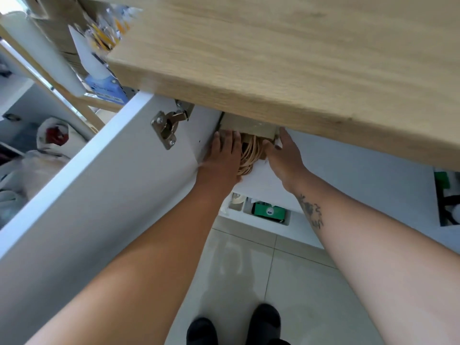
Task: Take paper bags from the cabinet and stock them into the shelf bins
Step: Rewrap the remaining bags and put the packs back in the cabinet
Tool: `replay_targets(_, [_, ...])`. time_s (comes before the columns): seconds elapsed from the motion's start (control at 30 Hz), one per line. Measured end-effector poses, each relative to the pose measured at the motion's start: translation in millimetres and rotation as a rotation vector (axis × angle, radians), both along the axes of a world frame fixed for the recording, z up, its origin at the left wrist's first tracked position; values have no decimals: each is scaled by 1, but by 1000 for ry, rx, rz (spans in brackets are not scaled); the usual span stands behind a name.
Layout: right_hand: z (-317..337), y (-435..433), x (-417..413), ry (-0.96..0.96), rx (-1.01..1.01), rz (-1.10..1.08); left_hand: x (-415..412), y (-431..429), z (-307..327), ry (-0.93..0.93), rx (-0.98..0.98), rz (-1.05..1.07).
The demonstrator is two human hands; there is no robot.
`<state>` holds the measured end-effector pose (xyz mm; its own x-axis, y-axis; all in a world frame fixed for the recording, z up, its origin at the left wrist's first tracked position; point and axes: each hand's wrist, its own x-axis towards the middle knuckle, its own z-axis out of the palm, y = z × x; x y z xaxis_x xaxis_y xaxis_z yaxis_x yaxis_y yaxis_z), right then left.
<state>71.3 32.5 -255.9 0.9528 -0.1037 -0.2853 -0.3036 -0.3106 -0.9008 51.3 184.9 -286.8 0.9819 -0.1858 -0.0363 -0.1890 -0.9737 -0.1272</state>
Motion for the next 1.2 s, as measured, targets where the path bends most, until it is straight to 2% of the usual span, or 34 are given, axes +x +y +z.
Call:
replay_targets(0.13, [23,-1,-20,75,-102,16,-13,5,29,43,-85,-7])
replay_targets(0.27, [64,0,-58,128,-255,163,-57,9,92,202,-270,-54])
replay_targets(0.37, [108,0,-82,138,-339,247,-94,16,140,222,-387,-39])
replay_targets(0.53, [175,7,-141,175,-408,203,-137,25,211,198,-394,-32])
replay_targets(0.7, [235,9,-176,77,-521,171,-154,38,269,153,-327,-150])
replay_targets(0.93, [303,-16,-166,-75,-766,129,-122,19,325,-12,-379,-250])
replay_targets(1.2, [348,-85,-144,-83,-941,-21,-81,-40,356,-62,-377,-377])
